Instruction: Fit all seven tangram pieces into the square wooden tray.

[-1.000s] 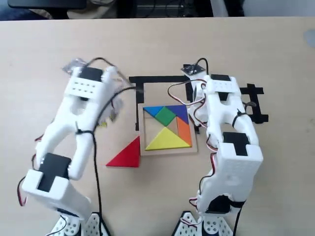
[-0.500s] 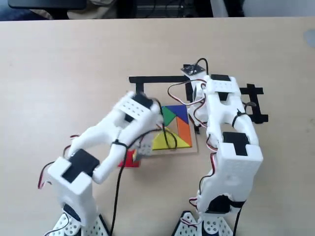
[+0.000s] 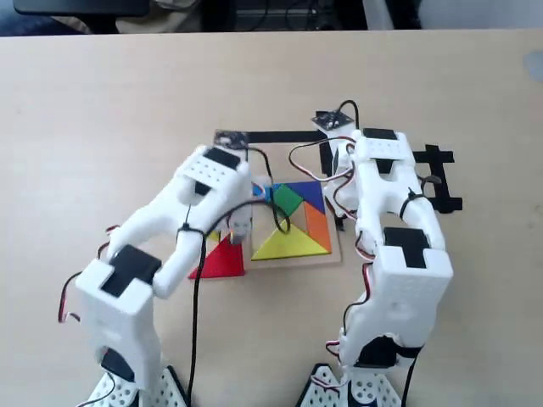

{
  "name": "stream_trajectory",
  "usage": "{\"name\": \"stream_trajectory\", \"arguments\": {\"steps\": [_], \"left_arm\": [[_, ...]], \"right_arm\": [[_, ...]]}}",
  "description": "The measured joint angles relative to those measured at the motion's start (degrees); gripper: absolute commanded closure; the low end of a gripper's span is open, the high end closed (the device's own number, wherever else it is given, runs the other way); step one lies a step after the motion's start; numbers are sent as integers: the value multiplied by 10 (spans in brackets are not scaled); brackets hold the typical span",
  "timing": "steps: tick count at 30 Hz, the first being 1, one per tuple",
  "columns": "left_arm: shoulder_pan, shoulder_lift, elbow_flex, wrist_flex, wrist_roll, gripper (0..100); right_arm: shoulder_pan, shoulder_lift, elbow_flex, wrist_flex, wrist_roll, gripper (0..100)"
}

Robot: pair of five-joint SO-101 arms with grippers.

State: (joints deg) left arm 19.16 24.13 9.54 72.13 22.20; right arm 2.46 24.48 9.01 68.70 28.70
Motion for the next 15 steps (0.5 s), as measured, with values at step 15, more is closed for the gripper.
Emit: {"name": "stream_trajectory", "arguments": {"steps": [15], "left_arm": [[-50, -47, -138, 167, -29, 888]], "right_arm": [[0, 0, 1, 0, 0, 988]]}}
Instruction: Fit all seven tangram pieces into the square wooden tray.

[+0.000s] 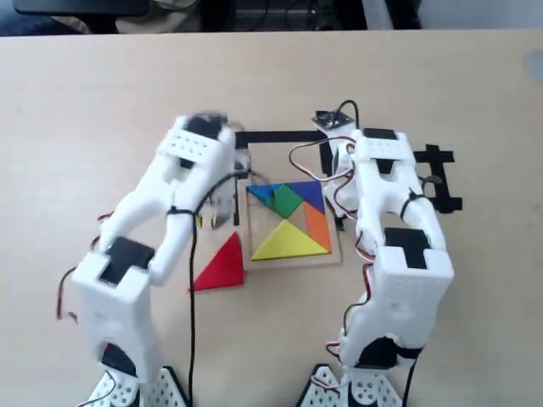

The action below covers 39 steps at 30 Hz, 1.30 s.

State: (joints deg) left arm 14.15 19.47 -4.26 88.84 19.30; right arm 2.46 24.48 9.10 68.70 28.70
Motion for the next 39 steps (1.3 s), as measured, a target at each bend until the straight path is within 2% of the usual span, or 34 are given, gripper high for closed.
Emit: {"name": "stream_trajectory", "arguments": {"steps": [6, 9, 13, 15, 21, 24, 29, 32, 34, 36, 39], "left_arm": [[11, -89, 52, 13, -95, 888], [33, -107, 110, 13, -191, 887], [42, -131, 142, 13, -362, 888], [40, -157, 143, 12, -406, 892], [-30, -322, 194, -86, -375, 935], [-51, -443, 275, -135, -350, 891], [-47, -600, 454, -204, -318, 798], [-36, -598, 527, -249, -251, 711], [-38, -575, 536, -269, -215, 699], [-18, -540, 541, -276, -217, 713], [48, -464, 556, -287, -231, 725]], "right_arm": [[0, 0, 0, 0, 0, 988], [0, 0, 0, 0, 0, 988], [0, 0, 0, 0, 0, 988], [0, 0, 0, 0, 0, 988], [0, 0, 0, 0, 0, 988], [0, 0, 0, 0, 0, 988], [0, 0, 0, 0, 0, 988], [0, 0, 0, 0, 0, 988], [0, 0, 0, 0, 0, 988], [0, 0, 0, 0, 0, 988], [0, 0, 0, 0, 0, 988]]}}
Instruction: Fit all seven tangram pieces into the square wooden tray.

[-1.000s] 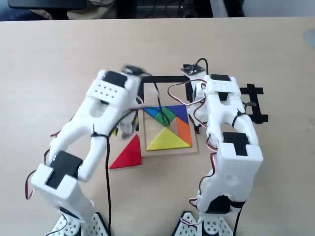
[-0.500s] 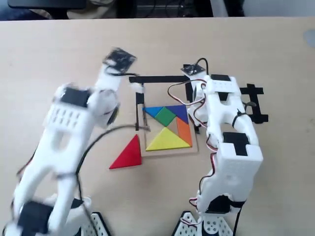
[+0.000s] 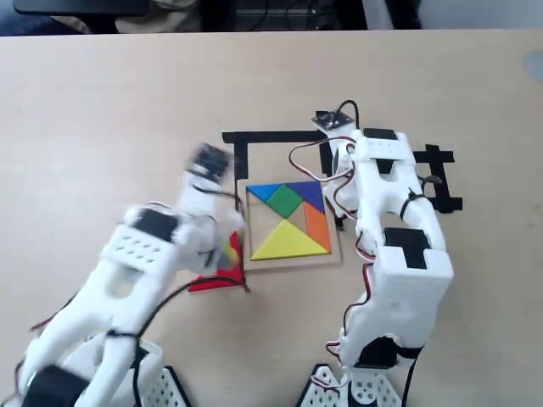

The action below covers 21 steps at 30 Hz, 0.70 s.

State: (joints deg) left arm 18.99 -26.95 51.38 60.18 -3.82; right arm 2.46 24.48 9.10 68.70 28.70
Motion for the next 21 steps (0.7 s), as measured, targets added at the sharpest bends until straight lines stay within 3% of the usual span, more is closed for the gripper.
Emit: {"name": "stream_trajectory", "arguments": {"steps": [2, 8, 21], "left_arm": [[19, 58, 0, -27, -4, 722], [-7, 191, -45, -56, -31, 721], [-20, 229, -89, -97, -69, 722]], "right_arm": [[0, 0, 0, 0, 0, 988], [0, 0, 0, 0, 0, 988], [0, 0, 0, 0, 0, 988]]}}
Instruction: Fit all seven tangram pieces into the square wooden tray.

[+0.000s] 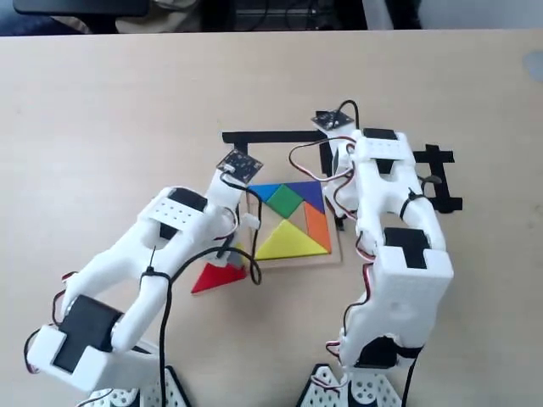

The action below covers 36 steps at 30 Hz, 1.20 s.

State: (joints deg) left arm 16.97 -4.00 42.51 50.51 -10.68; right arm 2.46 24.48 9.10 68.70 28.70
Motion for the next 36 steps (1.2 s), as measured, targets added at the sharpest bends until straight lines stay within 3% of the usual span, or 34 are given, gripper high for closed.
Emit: {"name": "stream_trajectory", "arguments": {"steps": [9, 18, 22, 25, 29, 36], "left_arm": [[-47, 28, -28, -24, -74, 727], [-91, 48, -144, 69, -70, 722], [-83, 47, -167, 154, -80, 722], [-72, 34, -154, 173, -91, 722], [-71, 15, -121, 176, -116, 723], [-71, 48, -81, 98, -121, 725]], "right_arm": [[0, 0, 0, 0, 0, 988], [0, 0, 0, 0, 0, 988], [0, 0, 0, 0, 0, 988], [0, 0, 0, 0, 0, 988], [0, 0, 0, 0, 0, 988], [0, 0, 0, 0, 0, 988]]}}
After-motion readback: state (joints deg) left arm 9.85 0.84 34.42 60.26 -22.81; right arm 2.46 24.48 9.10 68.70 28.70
